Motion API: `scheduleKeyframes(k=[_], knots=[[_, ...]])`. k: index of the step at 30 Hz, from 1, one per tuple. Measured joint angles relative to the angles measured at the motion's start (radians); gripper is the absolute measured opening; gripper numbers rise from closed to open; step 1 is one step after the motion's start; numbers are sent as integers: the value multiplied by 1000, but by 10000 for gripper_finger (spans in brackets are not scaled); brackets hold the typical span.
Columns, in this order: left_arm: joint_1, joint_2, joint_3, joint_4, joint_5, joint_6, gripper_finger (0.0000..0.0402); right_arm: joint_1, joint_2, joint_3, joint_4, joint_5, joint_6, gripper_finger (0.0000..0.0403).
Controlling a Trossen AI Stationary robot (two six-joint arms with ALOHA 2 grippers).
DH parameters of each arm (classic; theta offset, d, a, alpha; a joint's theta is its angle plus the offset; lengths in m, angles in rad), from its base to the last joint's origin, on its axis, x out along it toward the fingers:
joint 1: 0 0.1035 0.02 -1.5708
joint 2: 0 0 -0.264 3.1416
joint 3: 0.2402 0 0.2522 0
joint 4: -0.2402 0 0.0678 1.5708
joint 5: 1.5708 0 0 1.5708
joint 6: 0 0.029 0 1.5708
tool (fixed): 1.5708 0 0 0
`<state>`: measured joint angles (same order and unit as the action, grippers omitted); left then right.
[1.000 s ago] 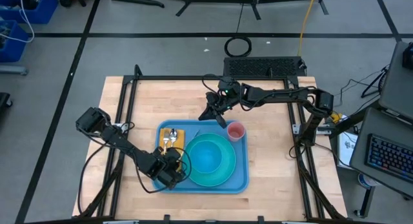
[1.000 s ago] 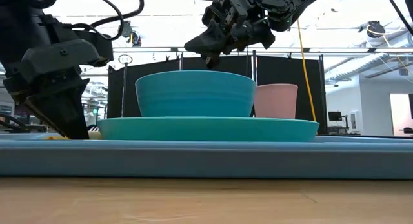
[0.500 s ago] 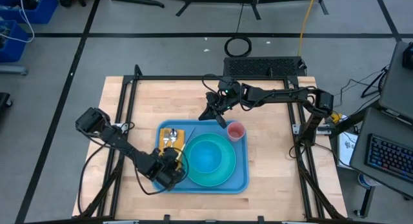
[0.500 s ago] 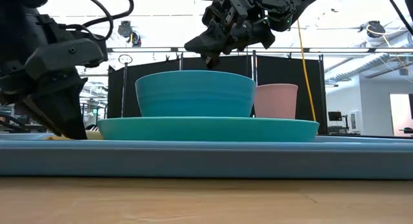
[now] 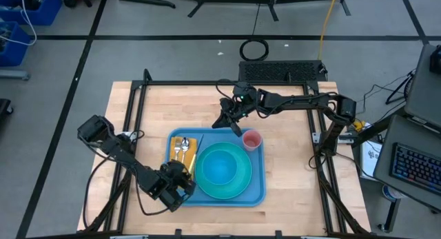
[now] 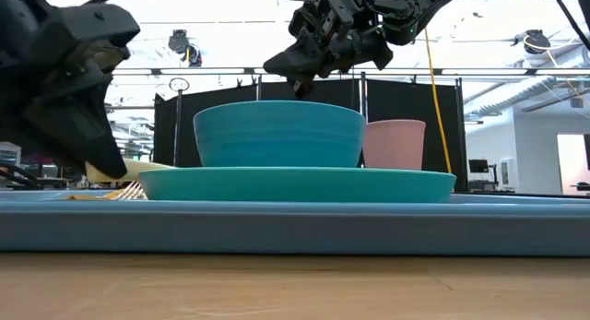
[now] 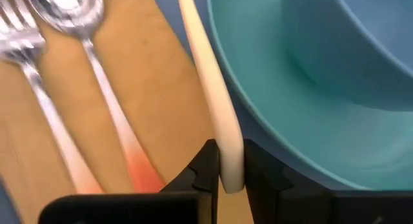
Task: Set up tray
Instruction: Put the knife on top of the yellow napkin beside the spoon
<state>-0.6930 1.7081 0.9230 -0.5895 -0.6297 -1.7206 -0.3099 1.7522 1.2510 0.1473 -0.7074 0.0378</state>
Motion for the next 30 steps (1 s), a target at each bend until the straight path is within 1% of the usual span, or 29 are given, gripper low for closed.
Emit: scheduleKeyframes(k=[2,8,15,18,22,30], knots=[[-16,0,0,5,-8,-45,48,-2,0,0,0,0,-1,0],[-74,0,0,6,-104,-184,48,-2,0,0,0,0,-2,0],[-137,27,-1,10,-159,-354,48,-2,0,0,0,0,-9,0],[-150,54,-1,15,-157,-425,48,-2,0,0,1,0,-9,0],[-154,84,-1,45,-157,-465,48,-2,0,0,2,0,-9,0],[-155,121,-1,72,-157,-478,48,-2,0,0,5,0,-9,0]])
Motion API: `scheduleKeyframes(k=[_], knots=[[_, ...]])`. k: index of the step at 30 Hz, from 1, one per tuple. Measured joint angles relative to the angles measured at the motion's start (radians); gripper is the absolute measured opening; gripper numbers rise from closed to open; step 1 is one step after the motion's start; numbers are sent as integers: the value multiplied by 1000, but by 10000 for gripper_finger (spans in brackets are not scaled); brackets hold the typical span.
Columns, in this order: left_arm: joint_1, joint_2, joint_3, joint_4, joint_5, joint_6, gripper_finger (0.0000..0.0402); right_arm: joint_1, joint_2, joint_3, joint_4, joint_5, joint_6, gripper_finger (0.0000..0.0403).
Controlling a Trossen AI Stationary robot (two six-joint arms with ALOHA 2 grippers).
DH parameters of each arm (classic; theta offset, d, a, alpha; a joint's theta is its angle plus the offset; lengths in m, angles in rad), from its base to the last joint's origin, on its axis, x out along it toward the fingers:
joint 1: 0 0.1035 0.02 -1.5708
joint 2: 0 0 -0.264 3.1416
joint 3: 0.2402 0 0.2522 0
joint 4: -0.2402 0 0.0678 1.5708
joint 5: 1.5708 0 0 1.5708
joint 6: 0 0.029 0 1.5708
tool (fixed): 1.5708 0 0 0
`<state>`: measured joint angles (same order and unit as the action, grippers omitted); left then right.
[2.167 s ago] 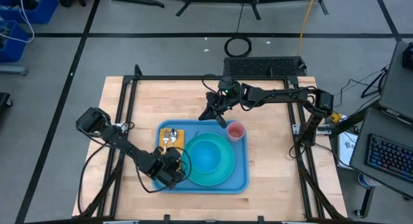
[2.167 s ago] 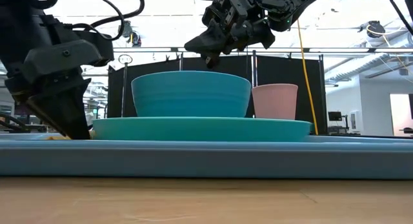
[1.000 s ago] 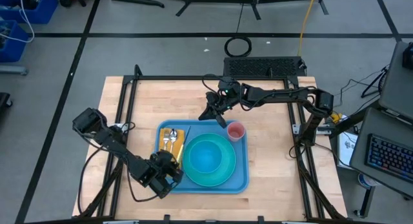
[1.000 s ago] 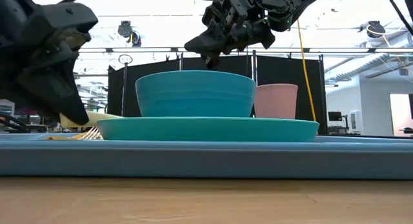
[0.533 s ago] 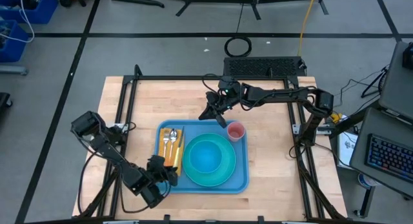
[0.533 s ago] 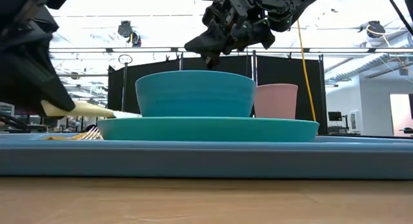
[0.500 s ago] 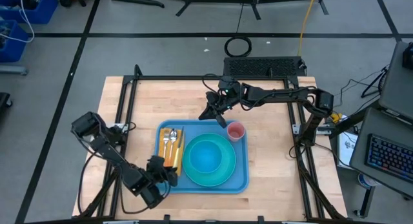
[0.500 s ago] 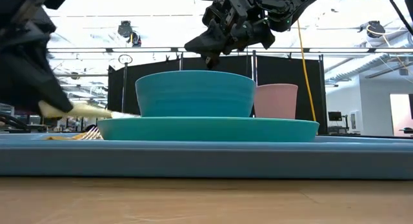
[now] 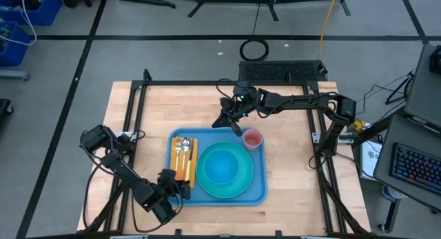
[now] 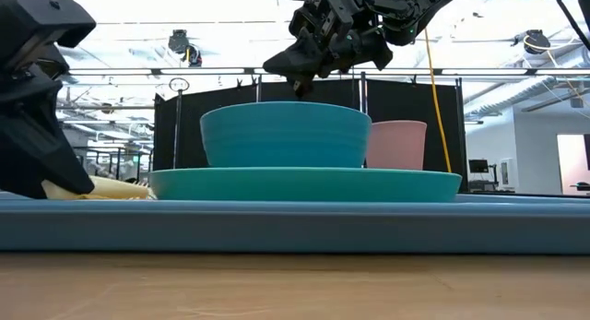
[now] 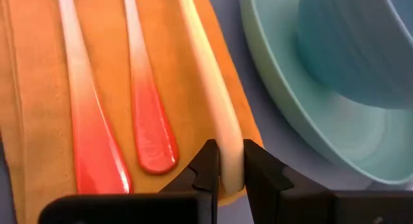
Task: Set up tray
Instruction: Put the knife on top of the yellow napkin beside the spoon, then return to Home Position
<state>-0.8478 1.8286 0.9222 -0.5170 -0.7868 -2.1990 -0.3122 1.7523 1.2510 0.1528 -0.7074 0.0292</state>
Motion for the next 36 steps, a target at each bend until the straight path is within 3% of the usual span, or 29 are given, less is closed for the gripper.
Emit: scheduleKeyframes(k=[5,12,17,36], knots=[[2,0,0,8,15,-16,52,0,0,0,0,0,0,0],[18,0,0,19,33,-1,127,0,0,0,0,0,0,0],[18,0,0,25,17,1,150,0,0,0,0,0,0,0],[16,-56,0,41,-2,104,90,0,0,0,0,0,0,0]])
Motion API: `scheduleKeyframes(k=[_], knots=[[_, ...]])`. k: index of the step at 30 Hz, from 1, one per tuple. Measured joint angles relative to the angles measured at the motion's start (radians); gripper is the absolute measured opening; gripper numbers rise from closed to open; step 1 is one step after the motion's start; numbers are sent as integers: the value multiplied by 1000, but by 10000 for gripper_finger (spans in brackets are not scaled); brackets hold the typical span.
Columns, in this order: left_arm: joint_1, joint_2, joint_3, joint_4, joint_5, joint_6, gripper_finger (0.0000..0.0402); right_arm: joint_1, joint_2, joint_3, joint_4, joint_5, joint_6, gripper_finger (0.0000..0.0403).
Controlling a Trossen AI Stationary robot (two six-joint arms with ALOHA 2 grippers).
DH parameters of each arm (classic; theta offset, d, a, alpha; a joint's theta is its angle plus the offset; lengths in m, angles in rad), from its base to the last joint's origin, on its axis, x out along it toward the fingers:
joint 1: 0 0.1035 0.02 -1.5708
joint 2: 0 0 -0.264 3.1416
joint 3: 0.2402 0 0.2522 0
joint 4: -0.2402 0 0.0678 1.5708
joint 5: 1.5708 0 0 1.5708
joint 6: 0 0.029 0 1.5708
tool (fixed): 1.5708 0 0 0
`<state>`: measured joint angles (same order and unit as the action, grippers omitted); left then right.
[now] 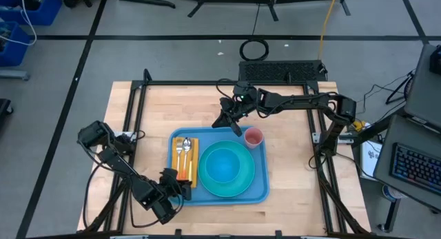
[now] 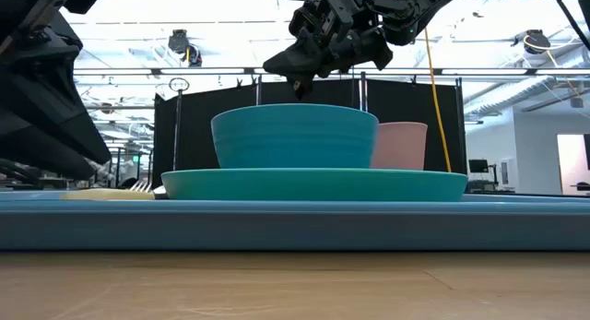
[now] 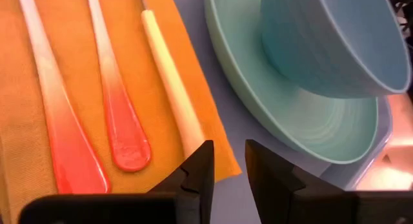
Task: Set up tray
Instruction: Return to Home Position
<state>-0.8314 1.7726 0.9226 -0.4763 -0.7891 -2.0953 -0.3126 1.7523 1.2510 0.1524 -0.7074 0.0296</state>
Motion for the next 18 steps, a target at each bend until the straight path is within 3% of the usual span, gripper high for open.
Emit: scheduleKeyframes(k=[11,15,18], knots=[[-2,-8,0,-27,3,42,35,0,0,0,0,0,1,0],[-5,-8,0,-28,-78,83,6,0,0,0,0,0,-11,0],[-7,-13,0,-29,-143,158,7,0,0,0,0,0,-18,0]])
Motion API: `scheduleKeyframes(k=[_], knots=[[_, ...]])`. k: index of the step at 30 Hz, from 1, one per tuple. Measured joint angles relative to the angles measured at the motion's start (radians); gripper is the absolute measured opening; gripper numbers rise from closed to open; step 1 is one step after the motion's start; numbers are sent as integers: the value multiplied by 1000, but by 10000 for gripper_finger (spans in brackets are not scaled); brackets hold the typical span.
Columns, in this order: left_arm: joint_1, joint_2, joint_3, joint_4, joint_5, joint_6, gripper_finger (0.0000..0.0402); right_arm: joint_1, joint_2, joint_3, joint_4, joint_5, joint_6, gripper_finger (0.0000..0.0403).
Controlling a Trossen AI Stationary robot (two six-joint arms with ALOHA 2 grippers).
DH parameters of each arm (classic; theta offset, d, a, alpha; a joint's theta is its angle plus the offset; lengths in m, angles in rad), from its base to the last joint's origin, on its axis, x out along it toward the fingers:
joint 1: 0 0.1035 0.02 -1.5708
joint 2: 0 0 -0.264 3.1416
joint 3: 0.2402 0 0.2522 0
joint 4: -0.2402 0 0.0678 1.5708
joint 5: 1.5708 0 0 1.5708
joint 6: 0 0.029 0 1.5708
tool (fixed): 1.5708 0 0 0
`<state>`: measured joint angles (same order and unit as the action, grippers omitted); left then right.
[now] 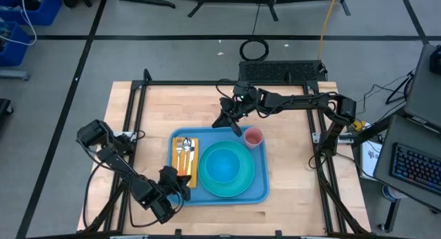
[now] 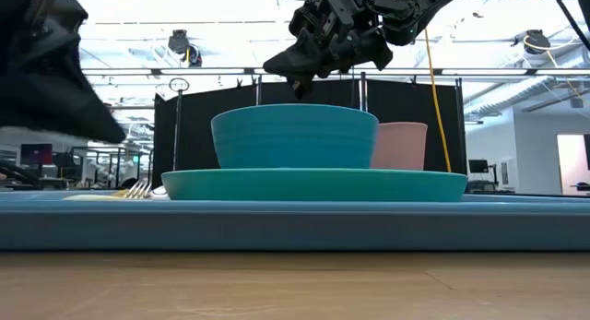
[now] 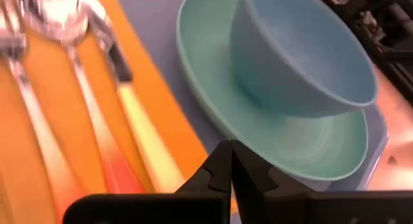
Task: Set up tray
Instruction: Return to Home Position
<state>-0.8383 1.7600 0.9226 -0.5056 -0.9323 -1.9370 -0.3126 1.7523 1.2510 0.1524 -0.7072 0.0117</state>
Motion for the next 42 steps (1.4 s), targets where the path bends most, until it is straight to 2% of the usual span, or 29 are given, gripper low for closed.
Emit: scheduleKeyframes(k=[5,7,9,12,16,21,25,27,30,33,37,42], knots=[[-12,-85,0,-19,-148,217,3,6,-21,-8,-7,13,-40,0],[-19,-137,0,-21,-206,349,4,24,-57,-30,0,86,-73,0],[-18,-193,0,-16,-242,464,3,54,-114,-64,0,224,-111,0],[-7,-271,0,7,-255,669,2,107,-209,-126,33,380,-165,0],[22,-345,0,126,-238,956,2,164,-331,-242,183,392,-183,0],[82,-377,0,451,-93,1424,1,201,-475,-387,324,391,-182,0],[129,-380,0,719,160,1780,1,210,-572,-470,347,393,-158,0],[152,-380,0,799,259,1893,1,210,-613,-499,348,392,-117,0],[194,-382,0,825,319,1981,1,214,-668,-542,348,393,-58,0],[257,-395,-20,838,429,2010,1,237,-718,-592,342,408,-57,0],[385,-417,-95,953,636,2005,1,285,-798,-651,346,538,-85,0],[528,-456,-214,1045,745,1982,1,340,-887,-714,345,640,-113,0]])
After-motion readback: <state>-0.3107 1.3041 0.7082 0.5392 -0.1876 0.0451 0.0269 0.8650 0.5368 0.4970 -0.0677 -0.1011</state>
